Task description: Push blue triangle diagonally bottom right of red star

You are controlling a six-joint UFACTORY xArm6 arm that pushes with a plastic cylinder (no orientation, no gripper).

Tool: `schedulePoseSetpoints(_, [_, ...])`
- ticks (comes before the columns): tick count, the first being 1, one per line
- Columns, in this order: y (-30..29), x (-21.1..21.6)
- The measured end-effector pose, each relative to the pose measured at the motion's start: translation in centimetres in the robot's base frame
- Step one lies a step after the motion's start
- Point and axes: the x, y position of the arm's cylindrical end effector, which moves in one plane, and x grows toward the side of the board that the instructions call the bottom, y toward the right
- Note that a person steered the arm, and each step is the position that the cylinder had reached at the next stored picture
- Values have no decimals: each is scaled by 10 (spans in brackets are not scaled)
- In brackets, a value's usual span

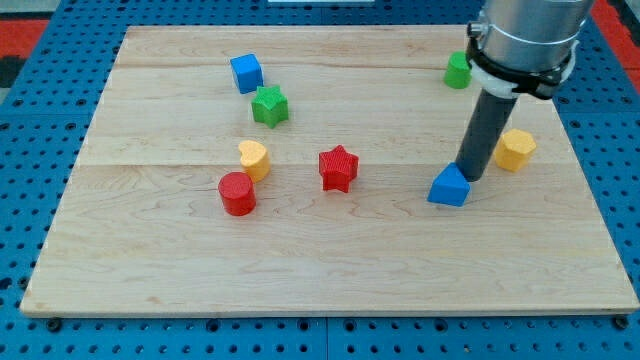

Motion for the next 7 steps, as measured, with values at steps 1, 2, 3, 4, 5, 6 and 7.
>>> schedulePoseSetpoints(1, [-20, 7])
schedulePoseSetpoints(2, [-39, 11])
schedulePoseSetpoints(3, [-57, 16])
schedulePoseSetpoints(4, [-58, 6])
schedulePoseSetpoints(5, [-29, 5])
schedulePoseSetpoints(6, [-2, 22])
schedulePoseSetpoints(7, [9, 22])
